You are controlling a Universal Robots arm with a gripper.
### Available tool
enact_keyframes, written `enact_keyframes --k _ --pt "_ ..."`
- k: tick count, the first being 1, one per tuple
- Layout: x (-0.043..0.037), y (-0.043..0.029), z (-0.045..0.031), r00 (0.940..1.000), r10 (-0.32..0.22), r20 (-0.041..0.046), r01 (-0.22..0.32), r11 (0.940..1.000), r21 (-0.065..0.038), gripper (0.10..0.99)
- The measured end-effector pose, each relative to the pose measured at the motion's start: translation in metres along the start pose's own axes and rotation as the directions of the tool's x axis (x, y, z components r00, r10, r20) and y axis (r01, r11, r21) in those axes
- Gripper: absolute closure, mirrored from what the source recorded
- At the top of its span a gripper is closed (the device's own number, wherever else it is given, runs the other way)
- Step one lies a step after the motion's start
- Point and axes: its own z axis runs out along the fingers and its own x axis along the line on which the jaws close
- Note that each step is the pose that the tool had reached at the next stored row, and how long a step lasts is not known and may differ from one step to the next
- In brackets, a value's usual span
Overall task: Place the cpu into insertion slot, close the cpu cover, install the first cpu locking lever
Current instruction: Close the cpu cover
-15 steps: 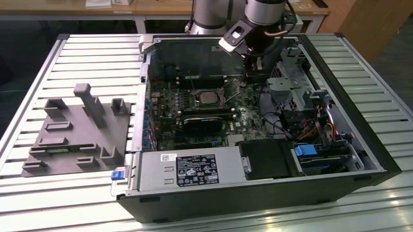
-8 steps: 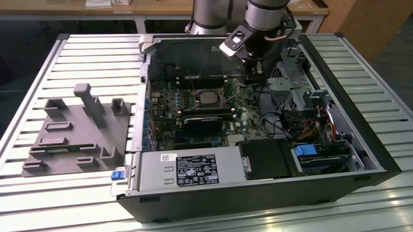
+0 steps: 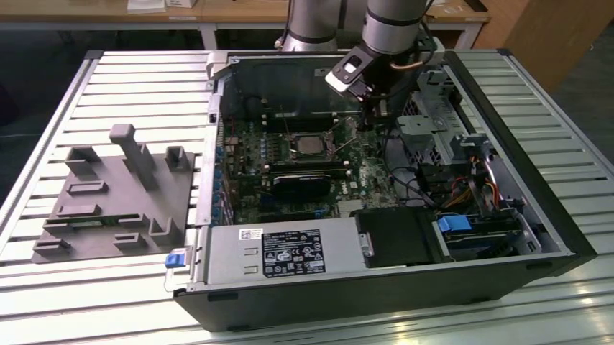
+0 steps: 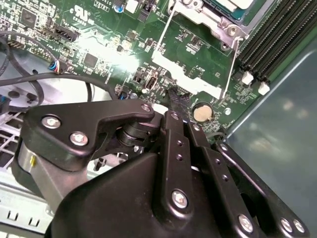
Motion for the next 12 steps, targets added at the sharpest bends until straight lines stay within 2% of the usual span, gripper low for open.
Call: enact_keyframes --k 6,7,8,9,12 --pt "0.0000 0.0000 0.0005 1.0000 0.000 0.0007 0.000 1.0000 0.000 0.984" --pt "-0.0001 0.0000 0.0006 1.0000 0.000 0.0007 0.000 1.0000 0.003 0.984" --pt "0.0000 -0.0001 0.0008 1.0000 0.000 0.0007 0.000 0.9999 0.012 0.984" --pt "0.0000 0.0000 0.0012 1.0000 0.000 0.0008 0.000 0.9997 0.025 0.984" --pt "0.0000 -0.0001 0.0019 1.0000 0.001 0.0025 -0.001 0.9974 0.072 0.984"
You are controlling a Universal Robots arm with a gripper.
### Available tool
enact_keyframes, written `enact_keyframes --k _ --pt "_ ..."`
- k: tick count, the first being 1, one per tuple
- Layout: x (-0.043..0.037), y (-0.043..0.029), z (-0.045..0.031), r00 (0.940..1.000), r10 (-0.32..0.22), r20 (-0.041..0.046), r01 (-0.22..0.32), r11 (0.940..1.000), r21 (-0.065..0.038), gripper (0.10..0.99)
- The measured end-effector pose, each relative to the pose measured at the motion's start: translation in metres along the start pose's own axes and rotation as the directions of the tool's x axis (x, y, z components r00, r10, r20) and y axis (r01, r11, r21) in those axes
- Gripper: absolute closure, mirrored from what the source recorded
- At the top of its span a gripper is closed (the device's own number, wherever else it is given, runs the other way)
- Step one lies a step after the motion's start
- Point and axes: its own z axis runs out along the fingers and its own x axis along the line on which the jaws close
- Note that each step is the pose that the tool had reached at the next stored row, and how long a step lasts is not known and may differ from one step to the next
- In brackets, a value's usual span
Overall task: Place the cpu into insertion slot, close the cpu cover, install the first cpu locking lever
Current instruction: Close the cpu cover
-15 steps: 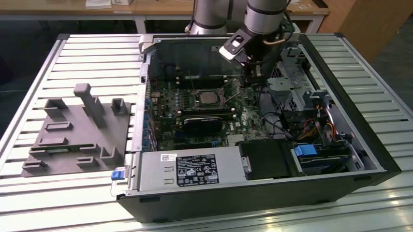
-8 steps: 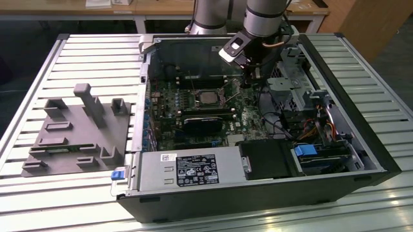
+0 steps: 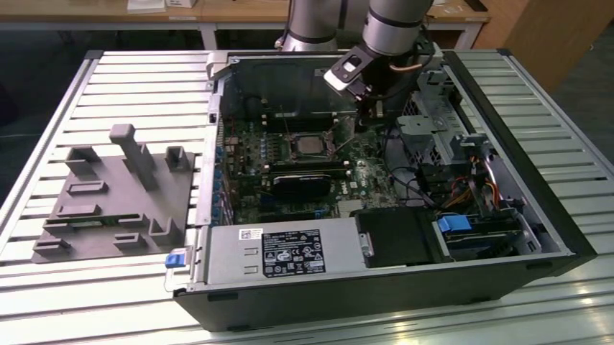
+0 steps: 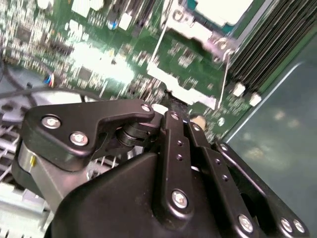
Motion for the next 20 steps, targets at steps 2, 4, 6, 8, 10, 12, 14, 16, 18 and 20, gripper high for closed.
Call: enact_keyframes --k 2,4,6,8,10,12,14,16,18,20 --pt "0.0000 0.0001 0.0003 1.0000 0.000 0.0007 0.000 0.9996 0.030 0.984" --pt "0.0000 0.0001 0.0003 1.0000 0.000 0.0008 0.000 0.9995 0.031 0.984" --pt "0.0000 0.0001 0.0003 1.0000 0.000 0.0008 0.000 0.9995 0.032 0.984" --pt "0.0000 -0.0006 0.0004 1.0000 0.000 0.0006 0.000 0.9995 0.031 0.984" --pt "0.0000 -0.0036 0.0006 1.0000 0.000 0.0005 0.000 0.9995 0.031 0.984" --pt "-0.0001 -0.0087 0.0007 1.0000 0.000 0.0006 0.000 0.9996 0.029 0.984" --pt "-0.0003 -0.0152 0.0010 1.0000 0.000 0.0007 0.000 0.9997 0.026 0.984" --pt "-0.0004 -0.0217 0.0012 1.0000 0.000 0.0006 0.000 0.9998 0.022 0.984" --pt "-0.0005 -0.0284 0.0015 1.0000 0.000 0.0005 0.000 0.9999 0.017 0.984" --pt "-0.0006 -0.0344 0.0017 1.0000 0.000 0.0005 0.000 0.9999 0.013 0.984"
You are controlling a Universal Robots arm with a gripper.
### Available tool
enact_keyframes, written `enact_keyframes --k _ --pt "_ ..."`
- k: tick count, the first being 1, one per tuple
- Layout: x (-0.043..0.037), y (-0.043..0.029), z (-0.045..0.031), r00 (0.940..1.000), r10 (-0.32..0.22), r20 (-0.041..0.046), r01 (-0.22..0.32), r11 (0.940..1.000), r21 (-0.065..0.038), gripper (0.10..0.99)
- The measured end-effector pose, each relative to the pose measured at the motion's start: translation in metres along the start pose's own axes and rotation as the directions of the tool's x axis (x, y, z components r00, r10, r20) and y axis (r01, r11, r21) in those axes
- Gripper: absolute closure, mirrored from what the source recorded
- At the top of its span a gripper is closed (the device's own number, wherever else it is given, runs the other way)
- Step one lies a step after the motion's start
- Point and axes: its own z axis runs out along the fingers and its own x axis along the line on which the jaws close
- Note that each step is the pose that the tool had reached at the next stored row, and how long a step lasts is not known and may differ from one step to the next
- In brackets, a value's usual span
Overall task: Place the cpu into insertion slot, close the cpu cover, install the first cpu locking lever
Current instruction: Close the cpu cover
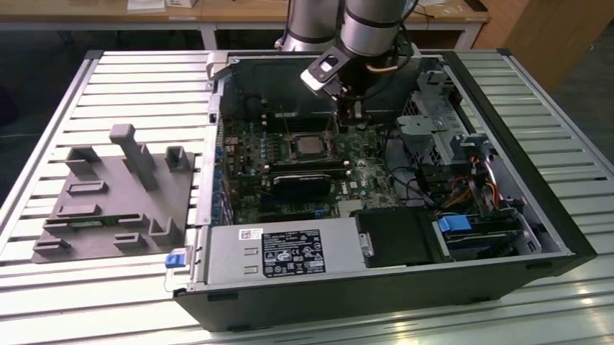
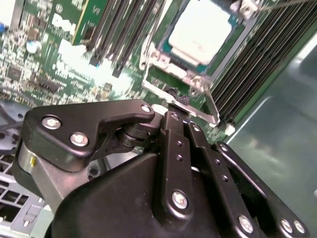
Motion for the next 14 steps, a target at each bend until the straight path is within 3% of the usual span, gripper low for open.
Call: enact_keyframes --k 9,11,14 --pt "-0.0003 -0.0176 0.0010 1.0000 0.000 -0.0003 0.000 0.9999 -0.014 0.984" --pt "-0.0003 -0.0215 0.0013 1.0000 0.000 -0.0005 0.000 0.9996 -0.027 0.984" --pt "-0.0005 -0.0280 0.0028 1.0000 -0.001 -0.0013 0.001 0.9983 -0.059 0.984"
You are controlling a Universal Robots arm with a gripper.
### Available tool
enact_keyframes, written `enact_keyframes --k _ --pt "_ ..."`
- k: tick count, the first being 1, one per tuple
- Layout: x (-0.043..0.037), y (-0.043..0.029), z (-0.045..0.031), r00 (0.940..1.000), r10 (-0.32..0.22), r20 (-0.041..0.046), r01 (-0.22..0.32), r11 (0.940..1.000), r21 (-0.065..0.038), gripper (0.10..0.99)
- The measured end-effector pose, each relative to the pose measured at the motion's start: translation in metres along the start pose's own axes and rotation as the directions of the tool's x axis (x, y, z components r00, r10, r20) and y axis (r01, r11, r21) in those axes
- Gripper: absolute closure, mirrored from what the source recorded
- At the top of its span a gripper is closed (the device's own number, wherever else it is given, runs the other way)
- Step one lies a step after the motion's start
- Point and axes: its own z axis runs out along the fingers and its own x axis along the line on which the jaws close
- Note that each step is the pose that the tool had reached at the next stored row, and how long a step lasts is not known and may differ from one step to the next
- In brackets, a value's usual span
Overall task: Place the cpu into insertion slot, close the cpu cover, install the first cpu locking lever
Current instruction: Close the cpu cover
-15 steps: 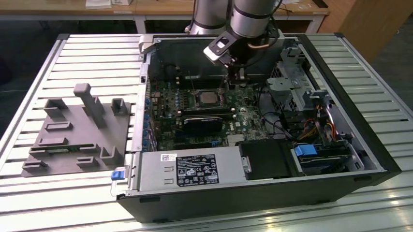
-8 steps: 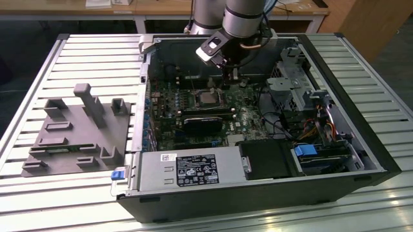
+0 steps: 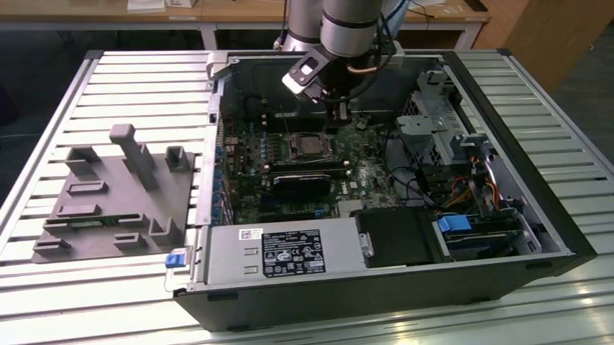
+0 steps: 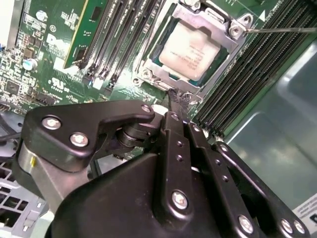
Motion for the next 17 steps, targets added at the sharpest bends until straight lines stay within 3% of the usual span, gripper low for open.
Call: enact_keyframes --k 2,4,7,10,15,17 --pt "-0.0001 -0.0059 0.0009 1.0000 0.000 -0.0002 0.000 0.9999 -0.017 0.984" --pt "-0.0003 -0.0142 0.0015 1.0000 0.000 -0.0002 0.000 0.9997 -0.024 0.984" --pt "-0.0005 -0.0262 0.0025 1.0000 0.000 -0.0004 0.000 0.9997 -0.026 0.984" --pt "-0.0006 -0.0339 0.0048 1.0000 0.000 -0.0001 0.000 0.9997 -0.026 0.984" --pt "-0.0009 -0.0426 0.0095 1.0000 0.000 -0.0001 0.000 0.9997 -0.026 0.984" --pt "-0.0009 -0.0430 0.0095 1.0000 0.000 -0.0001 0.000 0.9997 -0.026 0.984"
